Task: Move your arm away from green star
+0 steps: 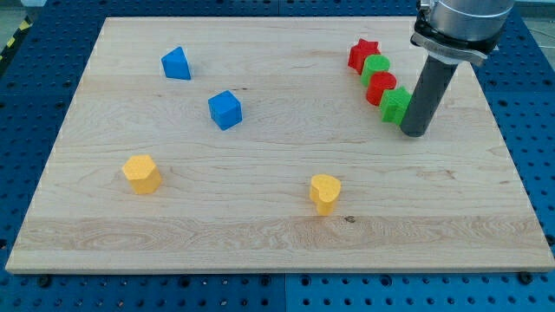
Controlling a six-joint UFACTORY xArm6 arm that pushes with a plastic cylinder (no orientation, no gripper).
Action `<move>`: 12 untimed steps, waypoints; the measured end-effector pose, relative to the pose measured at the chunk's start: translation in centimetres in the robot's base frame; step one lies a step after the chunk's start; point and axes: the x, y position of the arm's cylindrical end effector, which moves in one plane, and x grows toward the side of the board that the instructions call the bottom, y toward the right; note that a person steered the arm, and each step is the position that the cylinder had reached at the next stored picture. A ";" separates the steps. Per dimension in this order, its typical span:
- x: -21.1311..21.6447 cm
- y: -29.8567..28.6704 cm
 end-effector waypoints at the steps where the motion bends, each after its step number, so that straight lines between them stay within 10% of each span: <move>1: -0.1 0.0; 5: 6.7 2.5; 12: 5.9 -4.4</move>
